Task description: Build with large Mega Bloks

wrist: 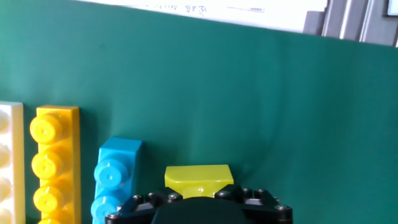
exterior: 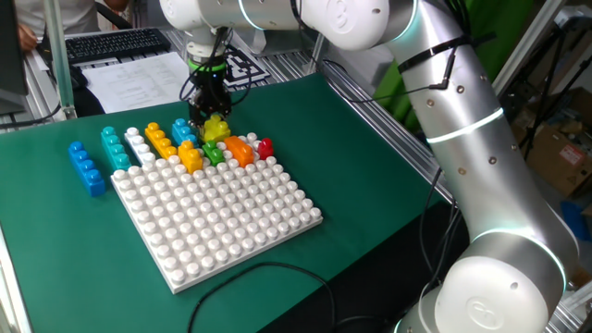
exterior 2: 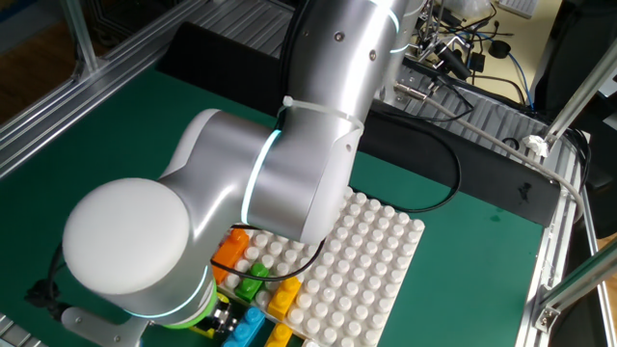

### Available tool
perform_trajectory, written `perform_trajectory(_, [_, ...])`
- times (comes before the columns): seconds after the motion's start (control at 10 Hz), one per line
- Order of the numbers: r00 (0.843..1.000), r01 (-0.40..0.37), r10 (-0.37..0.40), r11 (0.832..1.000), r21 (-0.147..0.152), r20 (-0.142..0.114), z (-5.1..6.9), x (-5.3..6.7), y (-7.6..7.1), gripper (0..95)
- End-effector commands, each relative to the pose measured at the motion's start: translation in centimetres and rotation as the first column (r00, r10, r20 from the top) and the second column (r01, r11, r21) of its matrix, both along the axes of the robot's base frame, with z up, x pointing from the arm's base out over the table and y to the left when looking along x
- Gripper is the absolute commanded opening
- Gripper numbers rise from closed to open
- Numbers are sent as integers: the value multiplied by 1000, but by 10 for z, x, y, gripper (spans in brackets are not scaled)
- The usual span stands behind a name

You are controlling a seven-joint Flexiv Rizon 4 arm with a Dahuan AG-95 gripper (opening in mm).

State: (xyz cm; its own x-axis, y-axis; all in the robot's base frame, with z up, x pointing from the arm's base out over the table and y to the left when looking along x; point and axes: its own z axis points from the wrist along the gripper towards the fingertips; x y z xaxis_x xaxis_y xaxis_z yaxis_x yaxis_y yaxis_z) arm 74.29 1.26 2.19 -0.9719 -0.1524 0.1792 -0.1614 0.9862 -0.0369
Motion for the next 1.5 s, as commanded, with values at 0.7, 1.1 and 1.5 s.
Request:
perform_trajectory(0.7, [991, 114, -114, 994, -6, -71, 65, 12, 17, 0])
perform_trajectory(1.1, [979, 177, -178, 984, -20, -95, 90, -5, 46, 0])
perform_trajectory(1.5, [973, 212, -213, 977, -23, -87, 91, -35, 73, 0])
